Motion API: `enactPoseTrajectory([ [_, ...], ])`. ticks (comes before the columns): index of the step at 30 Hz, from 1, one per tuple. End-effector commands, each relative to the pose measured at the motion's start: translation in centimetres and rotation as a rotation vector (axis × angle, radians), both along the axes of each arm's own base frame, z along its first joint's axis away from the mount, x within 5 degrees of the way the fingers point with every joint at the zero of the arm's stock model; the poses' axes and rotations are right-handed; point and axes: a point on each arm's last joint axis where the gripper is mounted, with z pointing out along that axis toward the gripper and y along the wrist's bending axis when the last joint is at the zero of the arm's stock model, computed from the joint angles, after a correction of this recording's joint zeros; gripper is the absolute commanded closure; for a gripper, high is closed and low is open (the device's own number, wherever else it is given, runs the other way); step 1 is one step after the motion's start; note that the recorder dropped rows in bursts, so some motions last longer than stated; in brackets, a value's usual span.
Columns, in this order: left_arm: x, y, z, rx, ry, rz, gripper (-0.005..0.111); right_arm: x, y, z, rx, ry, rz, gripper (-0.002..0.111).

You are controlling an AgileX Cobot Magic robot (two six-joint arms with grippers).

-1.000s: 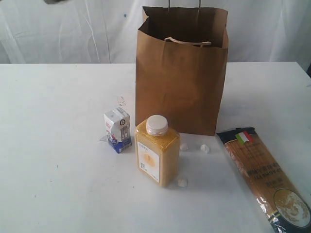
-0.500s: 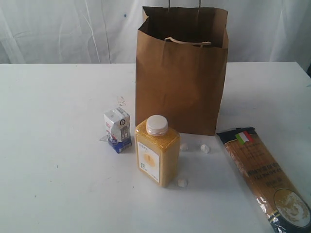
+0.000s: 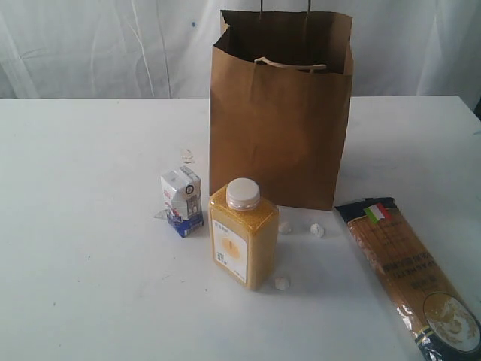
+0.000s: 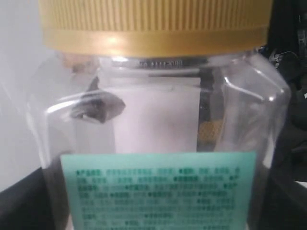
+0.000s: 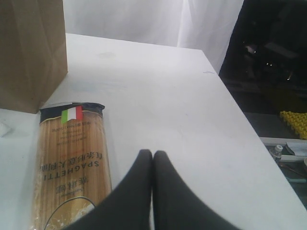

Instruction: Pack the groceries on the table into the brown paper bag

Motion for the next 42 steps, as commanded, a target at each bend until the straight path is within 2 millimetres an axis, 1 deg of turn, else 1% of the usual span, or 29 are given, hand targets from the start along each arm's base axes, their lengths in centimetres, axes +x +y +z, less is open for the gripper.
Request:
enactPoseTrajectory([
  [1, 0.2, -0.4, 0.9, 0.055, -0.142, 0.009, 0.107, 0.0, 0.0, 0.0, 0.002, -0.011, -0.006, 0.108],
  [2, 0.2, -0.4, 0.9, 0.075, -0.174, 0.01, 0.107, 0.0, 0.0, 0.0, 0.002, -0.011, -0.006, 0.108],
  [4, -0.3, -0.1, 1.5, 0.072, -0.199, 0.01, 0.107, 0.0, 0.0, 0.0, 0.002, -0.011, -0.006, 0.108],
  [6, -0.9, 0.5, 2.5, 0.055, -0.216, 0.024, 0.107, 0.0, 0.0, 0.0, 0.002, -0.011, -0.006, 0.108],
  [9, -1.5, 1.8, 4.2, 0.021, -0.243, 0.104, 0.107, 0.0, 0.0, 0.0, 0.002, -0.011, -0.006, 0.108],
  [12, -2.9, 2.8, 5.8, -0.024, -0.257, 0.103, 0.107, 0.0, 0.0, 0.0, 0.002, -0.011, -0.006, 0.108],
  [14, -4.3, 3.2, 6.9, -0.081, -0.23, 0.084, 0.107, 0.0, 0.0, 0.0, 0.002, -0.011, -0.006, 0.108],
  [16, -5.4, 3.3, 7.7, -0.151, -0.164, 0.049, 0.107, 0.0, 0.0, 0.0, 0.002, -0.011, -0.006, 0.108],
  [18, -6.1, 3.7, 8.2, -0.198, -0.121, 0.026, 0.107, 0.0, 0.0, 0.0, 0.002, -0.011, -0.006, 0.108],
  [20, -6.2, 4.0, 8.5, -0.205, -0.131, 0.044, 0.107, 0.0, 0.0, 0.0, 0.002, -0.011, -0.006, 0.108],
  [22, -5.6, 4.6, 8.7, -0.188, -0.184, 0.142, 0.107, 0.0, 0.0, 0.0, 0.002, -0.011, -0.006, 0.108],
  [26, -4.2, 6.2, 9.0, -0.057, -0.365, 0.428, 0.107, 0.0, 0.0, 0.0, 0.002, -0.011, -0.006, 0.108],
  [28, -4.2, 7.1, 9.4, -0.001, -0.432, 0.524, 0.107, 0.0, 0.0, 0.0, 0.002, -0.011, -0.006, 0.108],
  [31, -5.1, 8.7, 10.5, 0.042, -0.506, 0.62, 0.107, 0.0, 0.0, -0.1, 0.002, -0.009, -0.006, 0.108],
  [37, -7.9, 11.6, 12.9, -0.036, -0.541, 0.677, 0.107, 0.0, 0.0, -0.1, 0.023, -0.011, -0.011, 0.108],
  [40, -8.5, 13.5, 13.6, -0.056, -0.529, 0.799, 0.107, 0.0, 0.0, -0.1, 0.023, -0.011, -0.011, 0.108],
  [42, -8.4, 14.7, 13.5, 0.019, -0.542, 0.951, 0.107, 0.0, 0.0, -0.1, 0.023, -0.011, -0.011, 0.108],
])
